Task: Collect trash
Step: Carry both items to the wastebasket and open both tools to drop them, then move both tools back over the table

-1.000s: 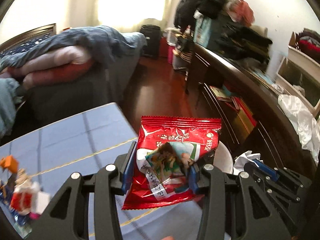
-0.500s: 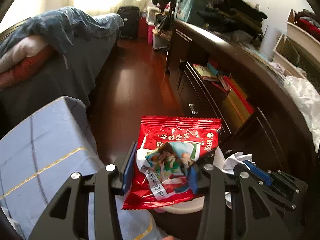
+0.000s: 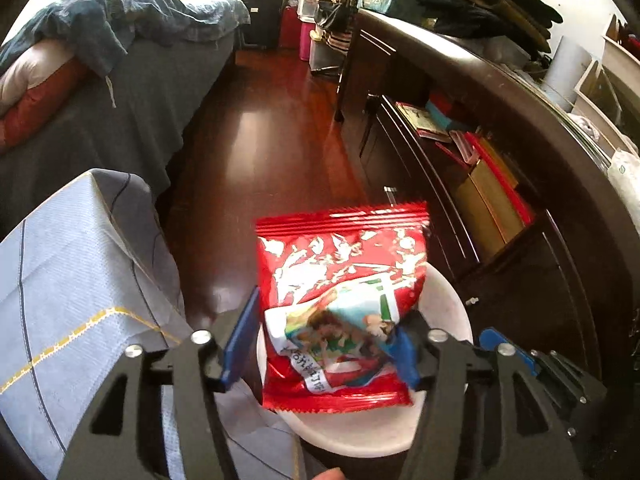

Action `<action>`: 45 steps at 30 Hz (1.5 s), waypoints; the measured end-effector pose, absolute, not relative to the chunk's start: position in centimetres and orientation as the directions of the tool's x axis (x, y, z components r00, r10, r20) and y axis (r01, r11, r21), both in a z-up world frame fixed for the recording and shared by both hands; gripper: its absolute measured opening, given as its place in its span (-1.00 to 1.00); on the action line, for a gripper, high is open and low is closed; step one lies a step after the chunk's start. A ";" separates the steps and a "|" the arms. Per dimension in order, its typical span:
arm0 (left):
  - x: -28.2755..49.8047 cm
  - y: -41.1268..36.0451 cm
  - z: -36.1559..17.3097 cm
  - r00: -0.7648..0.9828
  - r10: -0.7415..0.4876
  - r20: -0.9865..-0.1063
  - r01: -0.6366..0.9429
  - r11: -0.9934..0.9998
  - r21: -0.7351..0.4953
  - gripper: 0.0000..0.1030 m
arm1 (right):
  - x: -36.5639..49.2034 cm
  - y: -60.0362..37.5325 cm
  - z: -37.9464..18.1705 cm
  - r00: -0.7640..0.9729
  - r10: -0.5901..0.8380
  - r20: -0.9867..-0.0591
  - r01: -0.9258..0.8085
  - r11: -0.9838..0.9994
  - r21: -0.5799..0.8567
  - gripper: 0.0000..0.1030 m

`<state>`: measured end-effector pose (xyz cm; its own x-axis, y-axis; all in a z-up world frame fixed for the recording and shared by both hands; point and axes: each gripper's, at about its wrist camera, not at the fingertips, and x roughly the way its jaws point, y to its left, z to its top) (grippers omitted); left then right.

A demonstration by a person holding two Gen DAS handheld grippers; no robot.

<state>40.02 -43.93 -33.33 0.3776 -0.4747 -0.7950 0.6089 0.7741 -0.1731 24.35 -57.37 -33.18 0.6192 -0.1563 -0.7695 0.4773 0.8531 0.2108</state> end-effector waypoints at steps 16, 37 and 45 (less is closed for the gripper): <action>40.8 -45.4 -34.0 0.263 -0.486 -0.834 0.618 0.748 -0.241 0.63 | 22.9 -57.1 -32.3 0.615 -0.183 -0.767 0.501 0.842 0.201 -0.20; 36.5 -31.5 -25.0 0.574 -0.384 -0.724 0.446 0.887 -0.117 0.68 | 22.0 -49.2 -25.8 0.678 -0.160 -0.717 0.368 0.919 0.143 0.34; 34.3 -19.1 -22.1 0.694 -0.203 -0.691 0.221 0.973 -0.063 0.75 | 22.2 -39.9 -22.8 0.726 -0.002 -0.688 0.154 0.975 0.160 0.48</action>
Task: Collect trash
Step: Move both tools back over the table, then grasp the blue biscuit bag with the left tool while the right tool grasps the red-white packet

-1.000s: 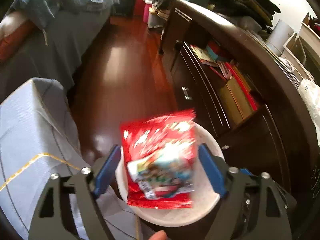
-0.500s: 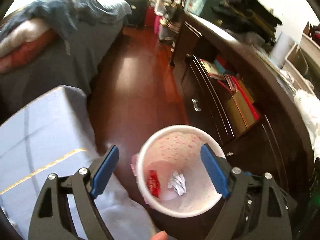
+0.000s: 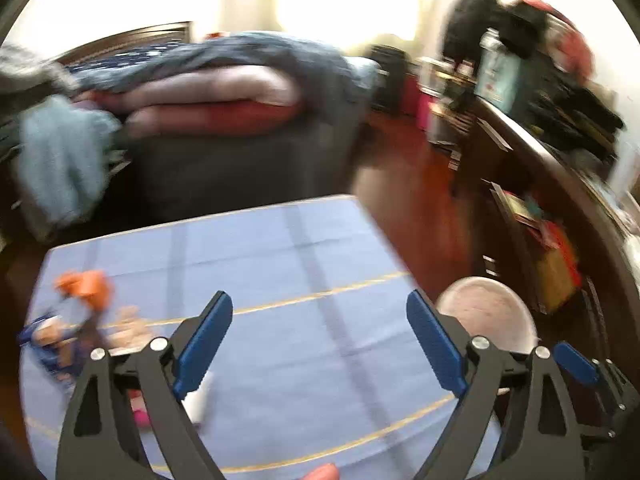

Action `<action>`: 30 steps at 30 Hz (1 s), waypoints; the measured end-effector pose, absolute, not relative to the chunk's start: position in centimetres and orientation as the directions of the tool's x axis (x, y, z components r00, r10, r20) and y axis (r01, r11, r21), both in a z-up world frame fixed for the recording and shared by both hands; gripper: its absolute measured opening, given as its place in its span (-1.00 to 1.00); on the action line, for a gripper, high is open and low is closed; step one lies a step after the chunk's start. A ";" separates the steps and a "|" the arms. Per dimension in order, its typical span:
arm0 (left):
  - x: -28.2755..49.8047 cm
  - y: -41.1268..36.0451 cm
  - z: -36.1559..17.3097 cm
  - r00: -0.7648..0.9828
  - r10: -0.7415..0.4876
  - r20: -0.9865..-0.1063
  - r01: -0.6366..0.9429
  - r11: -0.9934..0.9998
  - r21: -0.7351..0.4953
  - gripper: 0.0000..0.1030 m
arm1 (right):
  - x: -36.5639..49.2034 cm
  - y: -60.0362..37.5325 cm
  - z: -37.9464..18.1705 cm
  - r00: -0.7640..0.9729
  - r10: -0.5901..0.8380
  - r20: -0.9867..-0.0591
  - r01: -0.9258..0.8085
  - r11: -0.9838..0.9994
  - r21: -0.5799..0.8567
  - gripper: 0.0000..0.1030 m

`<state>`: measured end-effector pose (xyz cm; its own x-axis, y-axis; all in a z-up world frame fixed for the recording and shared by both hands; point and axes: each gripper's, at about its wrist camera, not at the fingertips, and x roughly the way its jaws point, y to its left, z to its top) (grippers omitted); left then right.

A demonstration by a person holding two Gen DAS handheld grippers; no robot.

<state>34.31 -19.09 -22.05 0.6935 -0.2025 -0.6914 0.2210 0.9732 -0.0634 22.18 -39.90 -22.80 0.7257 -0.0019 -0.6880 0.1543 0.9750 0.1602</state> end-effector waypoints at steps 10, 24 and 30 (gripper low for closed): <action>32.9 -2.8 -22.1 0.729 0.126 -0.672 -0.177 0.984 -0.008 0.88 | 23.1 -29.1 -21.6 0.714 0.158 -0.682 -0.078 0.986 0.147 0.49; 37.4 2.4 -27.1 0.690 0.093 -0.718 -0.234 0.967 -0.101 0.62 | 24.9 -20.8 -23.5 0.653 0.212 -0.727 -0.213 0.973 0.092 0.49; 38.1 2.7 -28.3 0.672 0.042 -0.739 -0.210 0.968 -0.136 -0.72 | 26.2 -18.9 -24.6 0.631 0.223 -0.743 -0.225 0.969 0.100 0.49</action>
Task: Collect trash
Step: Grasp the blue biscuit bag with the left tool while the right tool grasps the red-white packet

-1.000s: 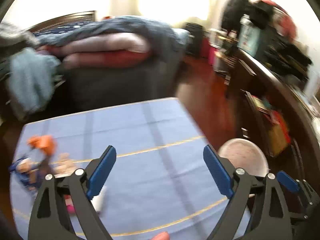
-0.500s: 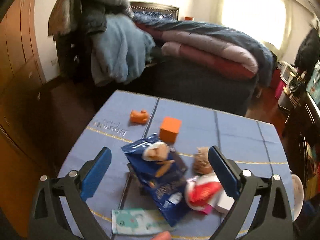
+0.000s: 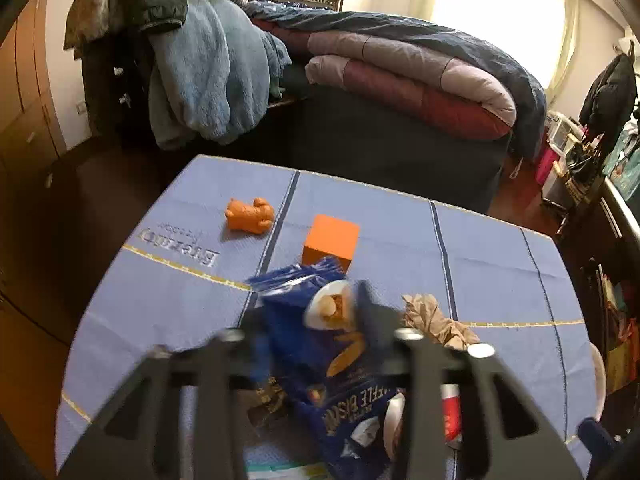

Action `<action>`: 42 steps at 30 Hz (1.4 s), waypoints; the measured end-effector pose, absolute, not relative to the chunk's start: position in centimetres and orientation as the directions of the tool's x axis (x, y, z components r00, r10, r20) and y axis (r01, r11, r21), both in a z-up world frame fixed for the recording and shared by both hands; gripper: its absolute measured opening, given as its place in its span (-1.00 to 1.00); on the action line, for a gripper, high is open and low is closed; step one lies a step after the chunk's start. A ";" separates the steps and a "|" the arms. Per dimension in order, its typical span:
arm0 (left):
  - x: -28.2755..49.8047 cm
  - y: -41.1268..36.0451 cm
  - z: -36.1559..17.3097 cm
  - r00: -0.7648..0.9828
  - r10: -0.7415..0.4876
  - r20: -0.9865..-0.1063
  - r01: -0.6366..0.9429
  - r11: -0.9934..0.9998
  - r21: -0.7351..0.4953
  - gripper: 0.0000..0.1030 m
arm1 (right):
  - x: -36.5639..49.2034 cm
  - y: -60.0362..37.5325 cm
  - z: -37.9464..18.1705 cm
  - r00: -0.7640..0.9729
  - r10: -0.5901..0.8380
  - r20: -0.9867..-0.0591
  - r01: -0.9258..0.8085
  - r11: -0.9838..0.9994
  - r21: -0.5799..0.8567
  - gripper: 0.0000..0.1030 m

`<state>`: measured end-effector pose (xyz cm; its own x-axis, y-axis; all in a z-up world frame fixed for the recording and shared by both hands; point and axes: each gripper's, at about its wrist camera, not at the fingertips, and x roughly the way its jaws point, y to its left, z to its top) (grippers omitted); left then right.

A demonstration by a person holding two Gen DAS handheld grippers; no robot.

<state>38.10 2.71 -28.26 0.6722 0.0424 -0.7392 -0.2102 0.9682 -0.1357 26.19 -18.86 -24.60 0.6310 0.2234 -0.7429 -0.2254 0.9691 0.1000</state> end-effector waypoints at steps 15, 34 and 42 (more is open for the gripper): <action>33.2 9.1 -22.4 0.792 0.062 -0.607 -0.266 0.930 -0.252 -0.85 | 29.2 -12.0 -26.0 0.575 0.339 -0.744 -0.318 0.931 0.178 0.40; 31.4 10.5 -21.6 0.802 0.057 -0.595 -0.259 0.930 -0.261 -0.84 | 28.4 -12.5 -25.1 0.606 0.349 -0.715 -0.311 0.931 0.190 -0.54; 29.5 7.3 -19.4 0.824 0.003 -0.567 -0.191 0.943 -0.272 -0.84 | 25.8 -16.9 -23.0 0.632 0.361 -0.686 -0.288 0.931 0.226 -0.54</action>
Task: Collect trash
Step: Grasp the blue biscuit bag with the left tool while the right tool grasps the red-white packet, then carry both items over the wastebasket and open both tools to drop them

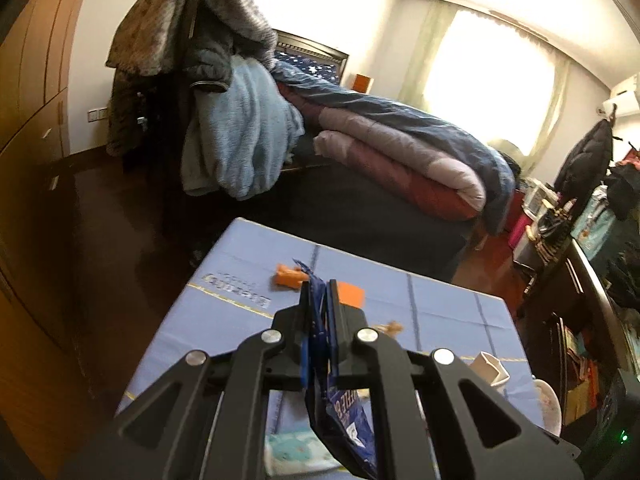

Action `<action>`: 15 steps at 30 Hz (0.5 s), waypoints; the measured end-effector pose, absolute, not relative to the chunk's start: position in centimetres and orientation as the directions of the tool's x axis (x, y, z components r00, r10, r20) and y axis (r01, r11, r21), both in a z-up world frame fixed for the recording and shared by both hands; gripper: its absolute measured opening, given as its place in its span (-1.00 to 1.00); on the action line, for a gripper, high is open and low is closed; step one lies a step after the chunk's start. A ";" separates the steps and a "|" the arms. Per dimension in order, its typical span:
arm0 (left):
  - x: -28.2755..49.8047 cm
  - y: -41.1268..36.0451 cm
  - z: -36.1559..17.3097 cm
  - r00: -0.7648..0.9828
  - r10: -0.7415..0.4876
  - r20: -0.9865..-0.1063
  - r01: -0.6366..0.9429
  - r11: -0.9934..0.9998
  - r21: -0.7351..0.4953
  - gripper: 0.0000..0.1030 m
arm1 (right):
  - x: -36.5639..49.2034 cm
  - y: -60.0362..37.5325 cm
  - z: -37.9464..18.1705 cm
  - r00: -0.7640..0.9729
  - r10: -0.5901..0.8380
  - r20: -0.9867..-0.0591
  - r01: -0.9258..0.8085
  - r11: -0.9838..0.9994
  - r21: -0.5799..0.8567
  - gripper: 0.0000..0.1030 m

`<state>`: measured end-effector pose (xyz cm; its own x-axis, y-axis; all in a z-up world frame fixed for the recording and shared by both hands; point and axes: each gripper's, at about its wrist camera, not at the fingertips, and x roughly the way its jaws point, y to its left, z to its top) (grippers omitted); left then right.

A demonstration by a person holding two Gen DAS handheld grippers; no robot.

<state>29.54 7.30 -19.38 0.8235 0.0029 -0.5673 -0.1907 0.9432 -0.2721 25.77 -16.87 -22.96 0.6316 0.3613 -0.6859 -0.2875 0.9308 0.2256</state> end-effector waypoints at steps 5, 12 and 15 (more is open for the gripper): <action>28.8 3.6 -18.4 0.827 -0.071 -0.558 -0.107 0.954 -0.281 -0.83 | 24.3 -20.0 -22.3 0.651 0.344 -0.677 -0.255 0.939 0.232 -0.54; 27.8 -3.4 -17.3 0.824 -0.165 -0.542 0.031 0.968 -0.248 -0.83 | 22.4 -25.1 -22.1 0.677 0.304 -0.670 -0.180 0.951 0.250 -0.54; 27.4 -6.6 -16.9 0.816 -0.207 -0.539 0.089 0.968 -0.236 -0.83 | 21.7 -27.5 -22.1 0.690 0.281 -0.667 -0.141 0.956 0.257 -0.54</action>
<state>27.43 -6.56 -16.88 0.8165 -0.2066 -0.5392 0.0889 0.9676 -0.2362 21.68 -27.53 -22.09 0.6899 0.2809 -0.6672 -0.1406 0.9561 0.2572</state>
